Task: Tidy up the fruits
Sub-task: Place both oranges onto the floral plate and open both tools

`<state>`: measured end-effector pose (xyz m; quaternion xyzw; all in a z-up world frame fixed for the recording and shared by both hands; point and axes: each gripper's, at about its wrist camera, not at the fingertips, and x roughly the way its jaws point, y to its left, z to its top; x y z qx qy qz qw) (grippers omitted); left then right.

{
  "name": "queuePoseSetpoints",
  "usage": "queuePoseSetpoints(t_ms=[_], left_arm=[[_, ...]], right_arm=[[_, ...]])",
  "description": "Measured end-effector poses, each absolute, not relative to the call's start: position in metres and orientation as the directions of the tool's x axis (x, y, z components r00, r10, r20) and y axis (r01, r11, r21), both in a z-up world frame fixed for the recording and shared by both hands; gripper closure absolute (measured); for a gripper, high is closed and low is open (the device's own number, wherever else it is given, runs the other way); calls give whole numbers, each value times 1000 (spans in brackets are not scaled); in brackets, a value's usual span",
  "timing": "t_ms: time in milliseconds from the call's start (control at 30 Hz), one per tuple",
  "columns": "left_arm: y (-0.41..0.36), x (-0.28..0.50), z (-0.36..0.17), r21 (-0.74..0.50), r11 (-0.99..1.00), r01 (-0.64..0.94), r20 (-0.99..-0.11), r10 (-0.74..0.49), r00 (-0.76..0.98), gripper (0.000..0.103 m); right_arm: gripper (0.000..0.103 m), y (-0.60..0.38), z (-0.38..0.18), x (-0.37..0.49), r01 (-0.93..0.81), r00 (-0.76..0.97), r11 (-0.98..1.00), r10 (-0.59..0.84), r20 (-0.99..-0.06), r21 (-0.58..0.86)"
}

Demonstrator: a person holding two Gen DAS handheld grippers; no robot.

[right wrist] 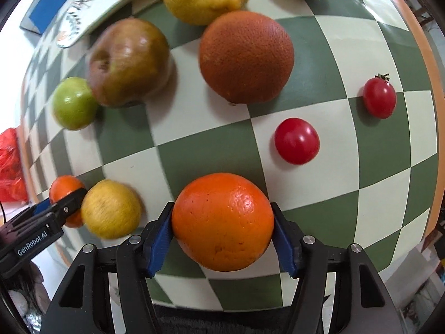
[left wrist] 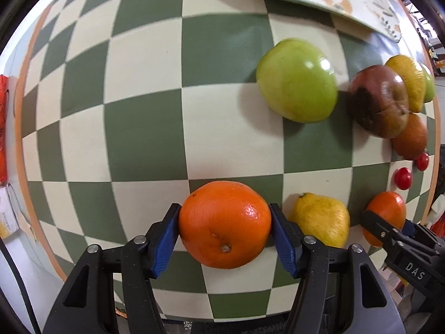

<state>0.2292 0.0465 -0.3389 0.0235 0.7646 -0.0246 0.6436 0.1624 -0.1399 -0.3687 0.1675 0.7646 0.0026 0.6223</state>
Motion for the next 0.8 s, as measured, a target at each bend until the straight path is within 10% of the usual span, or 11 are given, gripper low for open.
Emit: queuePoseSetpoints(t_ms=[333, 800], left_arm=[[39, 305, -214, -147, 988, -45, -989, -146, 11, 43], [0, 498, -334, -242, 939, -244, -933, -294, -206, 43]], right_arm=[[36, -161, -263, 268, 49, 19, 924, 378, -926, 379], [36, -142, -337, 483, -186, -47, 952, 240, -970, 244]])
